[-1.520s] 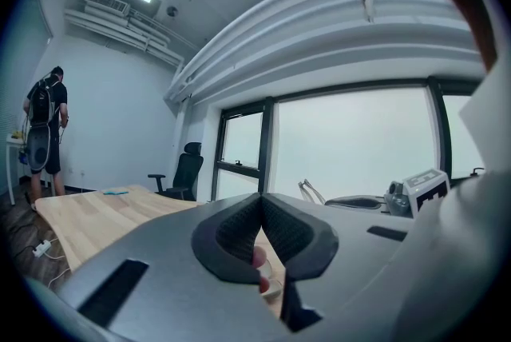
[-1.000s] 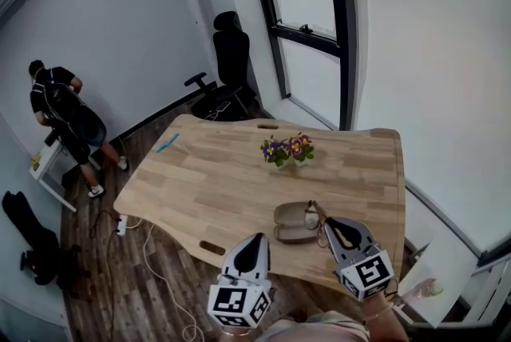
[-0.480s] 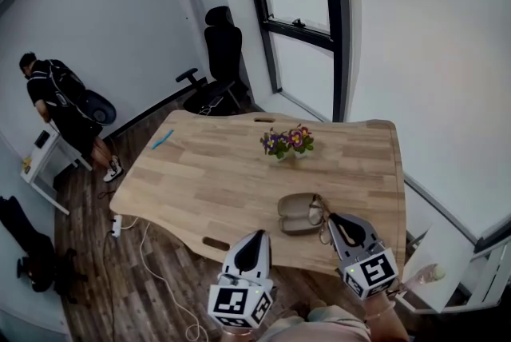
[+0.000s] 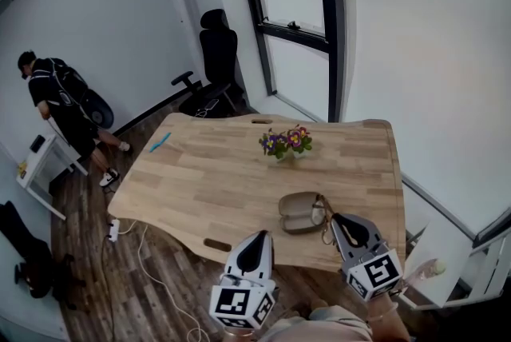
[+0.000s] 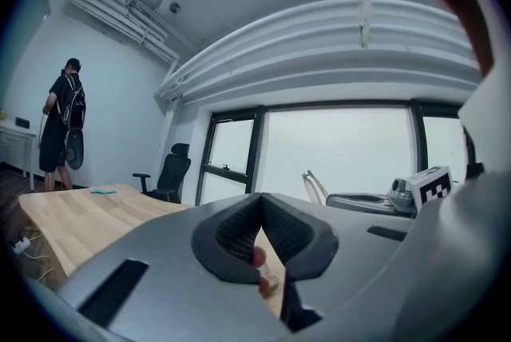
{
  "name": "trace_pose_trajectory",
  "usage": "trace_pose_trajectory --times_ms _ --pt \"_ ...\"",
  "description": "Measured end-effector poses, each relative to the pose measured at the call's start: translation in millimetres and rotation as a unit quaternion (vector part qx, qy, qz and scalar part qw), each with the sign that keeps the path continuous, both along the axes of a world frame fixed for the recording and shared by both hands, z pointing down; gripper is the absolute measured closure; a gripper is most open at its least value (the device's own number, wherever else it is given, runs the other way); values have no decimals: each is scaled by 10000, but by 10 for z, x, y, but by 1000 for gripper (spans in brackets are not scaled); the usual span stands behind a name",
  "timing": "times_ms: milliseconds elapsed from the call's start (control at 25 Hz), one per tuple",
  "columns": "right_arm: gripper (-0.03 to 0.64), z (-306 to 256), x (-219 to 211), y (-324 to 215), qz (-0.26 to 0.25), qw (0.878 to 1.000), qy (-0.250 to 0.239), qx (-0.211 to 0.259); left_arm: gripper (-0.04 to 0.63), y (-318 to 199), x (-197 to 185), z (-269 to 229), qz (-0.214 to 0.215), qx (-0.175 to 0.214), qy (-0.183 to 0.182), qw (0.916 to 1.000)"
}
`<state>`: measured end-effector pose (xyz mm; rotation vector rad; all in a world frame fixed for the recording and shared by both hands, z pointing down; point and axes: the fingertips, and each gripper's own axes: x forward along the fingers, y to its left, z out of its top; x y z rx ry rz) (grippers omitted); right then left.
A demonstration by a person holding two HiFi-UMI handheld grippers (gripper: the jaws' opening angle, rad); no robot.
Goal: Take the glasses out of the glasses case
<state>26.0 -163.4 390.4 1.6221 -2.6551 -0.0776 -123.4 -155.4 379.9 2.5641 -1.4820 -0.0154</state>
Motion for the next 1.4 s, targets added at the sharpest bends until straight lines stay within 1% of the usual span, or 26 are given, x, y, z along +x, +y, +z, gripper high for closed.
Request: trace_pose_trajectory --times_ms 280,1400 --pt "604 -50 -40 38 -17 10000 11 77 595 29 -18 -25 44 42 7 10000" --pt "604 -122 167 160 140 9998 -81 127 595 123 152 -60 122 60 -62 9999"
